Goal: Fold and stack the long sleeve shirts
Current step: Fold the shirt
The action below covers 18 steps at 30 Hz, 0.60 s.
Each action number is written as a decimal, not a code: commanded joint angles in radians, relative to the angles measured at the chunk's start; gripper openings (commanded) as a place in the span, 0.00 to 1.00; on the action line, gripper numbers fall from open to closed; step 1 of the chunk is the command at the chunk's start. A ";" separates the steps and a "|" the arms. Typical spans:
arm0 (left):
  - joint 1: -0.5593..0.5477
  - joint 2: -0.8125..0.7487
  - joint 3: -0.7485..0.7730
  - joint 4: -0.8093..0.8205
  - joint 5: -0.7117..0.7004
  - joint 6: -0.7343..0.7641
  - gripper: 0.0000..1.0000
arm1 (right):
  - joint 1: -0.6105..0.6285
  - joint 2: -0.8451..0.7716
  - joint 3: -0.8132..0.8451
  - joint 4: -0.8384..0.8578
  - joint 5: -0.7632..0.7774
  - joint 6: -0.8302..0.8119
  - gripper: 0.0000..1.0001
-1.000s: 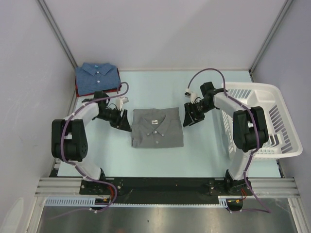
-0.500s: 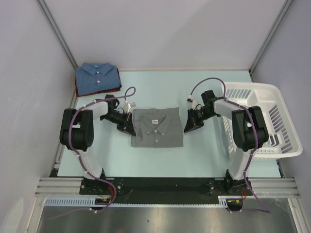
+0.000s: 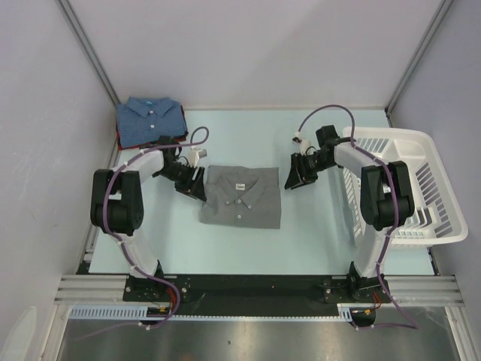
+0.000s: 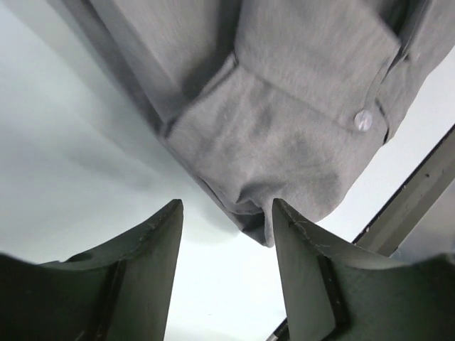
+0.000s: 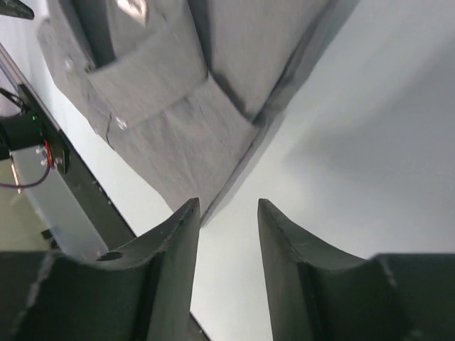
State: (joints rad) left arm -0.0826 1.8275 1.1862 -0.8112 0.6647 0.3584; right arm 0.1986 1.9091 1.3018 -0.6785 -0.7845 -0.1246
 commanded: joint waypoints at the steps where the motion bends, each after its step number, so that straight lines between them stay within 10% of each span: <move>1: 0.017 0.009 0.134 0.001 0.035 0.031 0.60 | -0.008 0.031 0.100 0.034 -0.012 0.003 0.45; 18: -0.040 0.219 0.375 -0.063 0.078 0.134 0.62 | 0.078 0.191 0.246 0.043 -0.013 -0.109 0.47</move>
State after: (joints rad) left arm -0.1032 2.0262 1.5227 -0.8394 0.6930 0.4332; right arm 0.2634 2.0773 1.5108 -0.6247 -0.7845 -0.1692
